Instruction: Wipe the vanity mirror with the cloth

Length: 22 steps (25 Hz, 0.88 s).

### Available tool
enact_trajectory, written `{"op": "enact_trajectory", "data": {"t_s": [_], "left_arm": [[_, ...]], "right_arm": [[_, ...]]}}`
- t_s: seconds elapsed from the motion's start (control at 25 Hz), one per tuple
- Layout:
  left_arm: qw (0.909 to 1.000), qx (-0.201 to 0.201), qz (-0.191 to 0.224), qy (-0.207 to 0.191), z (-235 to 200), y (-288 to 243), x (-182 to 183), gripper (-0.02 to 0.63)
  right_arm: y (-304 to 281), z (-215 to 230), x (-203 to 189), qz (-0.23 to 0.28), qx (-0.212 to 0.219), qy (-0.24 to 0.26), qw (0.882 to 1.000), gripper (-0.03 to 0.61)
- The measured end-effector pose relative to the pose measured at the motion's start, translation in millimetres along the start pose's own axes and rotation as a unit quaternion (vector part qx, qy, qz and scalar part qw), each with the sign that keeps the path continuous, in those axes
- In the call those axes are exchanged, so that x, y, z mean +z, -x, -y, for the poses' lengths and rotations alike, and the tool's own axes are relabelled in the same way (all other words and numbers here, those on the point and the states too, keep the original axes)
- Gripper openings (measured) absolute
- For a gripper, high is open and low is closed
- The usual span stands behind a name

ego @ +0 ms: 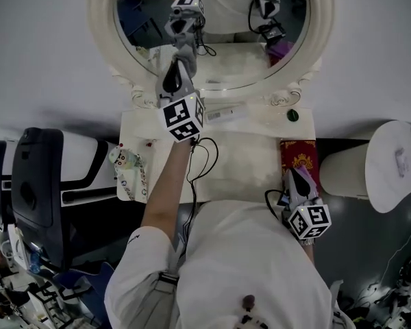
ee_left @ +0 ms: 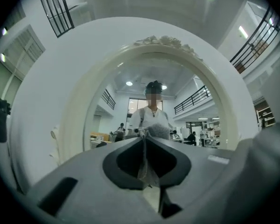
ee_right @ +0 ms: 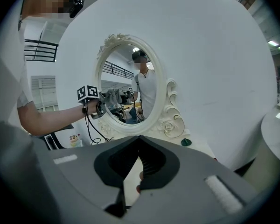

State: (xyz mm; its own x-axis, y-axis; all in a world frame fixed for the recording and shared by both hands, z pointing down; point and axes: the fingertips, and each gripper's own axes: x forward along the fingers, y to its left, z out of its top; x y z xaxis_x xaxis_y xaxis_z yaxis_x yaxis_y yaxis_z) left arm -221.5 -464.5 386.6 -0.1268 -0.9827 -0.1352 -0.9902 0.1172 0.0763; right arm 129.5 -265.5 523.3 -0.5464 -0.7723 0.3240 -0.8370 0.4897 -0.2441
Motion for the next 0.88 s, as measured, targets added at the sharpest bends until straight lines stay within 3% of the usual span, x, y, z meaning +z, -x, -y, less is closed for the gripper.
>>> {"op": "enact_trajectory", "data": {"t_s": [0.2, 0.4, 0.68, 0.88], "left_arm": [[0.9954, -0.094, -0.019, 0.004, 98, -3, -33, 0.023], [0.9884, -0.148, -0.034, -0.002, 179, -14, -61, 0.023], [0.9840, -0.171, -0.049, -0.009, 239, -31, -91, 0.023], [0.9847, -0.168, -0.040, -0.021, 243, -37, -96, 0.023]], "right_arm": [[23, 24, -5, 0.001, -0.027, -0.004, 1.000, 0.008], [53, 58, -10, 0.009, -0.079, -0.016, 0.997, 0.008], [91, 100, -17, 0.014, -0.141, -0.032, 0.989, 0.008], [92, 105, -20, 0.006, -0.144, -0.033, 0.989, 0.008]]}}
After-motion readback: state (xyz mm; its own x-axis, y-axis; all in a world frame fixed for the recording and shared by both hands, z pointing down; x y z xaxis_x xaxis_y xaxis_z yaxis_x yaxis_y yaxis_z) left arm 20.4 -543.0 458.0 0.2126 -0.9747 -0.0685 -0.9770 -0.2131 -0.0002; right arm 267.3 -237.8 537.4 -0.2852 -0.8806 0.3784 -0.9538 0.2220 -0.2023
